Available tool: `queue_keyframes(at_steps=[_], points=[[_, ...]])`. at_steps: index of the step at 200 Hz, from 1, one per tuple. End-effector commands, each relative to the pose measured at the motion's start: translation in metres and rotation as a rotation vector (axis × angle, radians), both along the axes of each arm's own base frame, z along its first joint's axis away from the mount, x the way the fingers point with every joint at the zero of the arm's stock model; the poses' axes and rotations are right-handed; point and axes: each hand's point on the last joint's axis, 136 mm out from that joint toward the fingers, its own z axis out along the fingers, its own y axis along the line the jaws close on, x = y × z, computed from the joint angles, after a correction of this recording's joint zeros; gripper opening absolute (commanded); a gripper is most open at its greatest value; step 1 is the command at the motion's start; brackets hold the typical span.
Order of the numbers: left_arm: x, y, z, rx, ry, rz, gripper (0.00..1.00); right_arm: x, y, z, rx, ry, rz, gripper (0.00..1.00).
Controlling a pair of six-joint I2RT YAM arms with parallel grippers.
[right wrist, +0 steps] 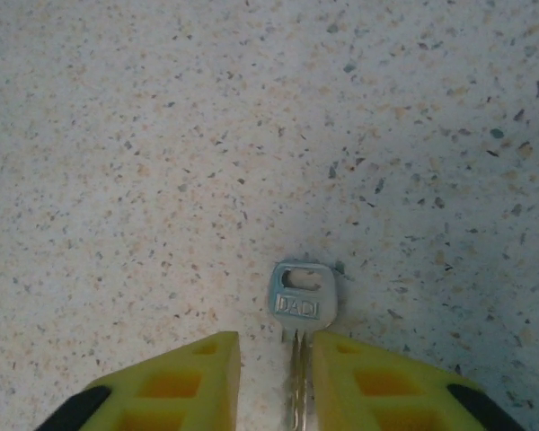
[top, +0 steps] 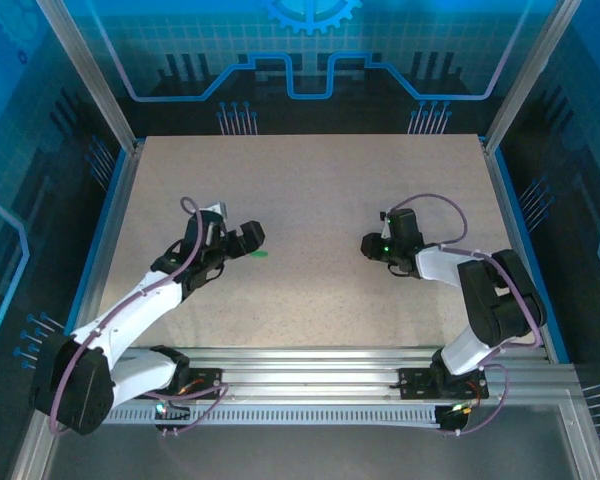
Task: Remove the keys from the keyring
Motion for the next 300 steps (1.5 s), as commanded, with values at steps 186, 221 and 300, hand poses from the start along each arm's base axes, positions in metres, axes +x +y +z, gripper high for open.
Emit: queue_keyframes(at_steps=[186, 221, 300], points=[[0.021, 0.142, -0.013, 0.701, -0.334, 0.311, 0.99, 0.012, -0.169, 0.095, -0.734, -0.424, -0.450, 1.00], [0.042, 0.148, -0.016, 0.633, -0.423, 0.355, 0.99, 0.026, -0.150, 0.084, -0.654, -0.549, -0.361, 1.00], [0.059, 0.130, -0.046, 0.580, -0.448, 0.207, 0.99, 0.017, -0.115, 0.075, -0.565, -0.728, -0.156, 1.00]])
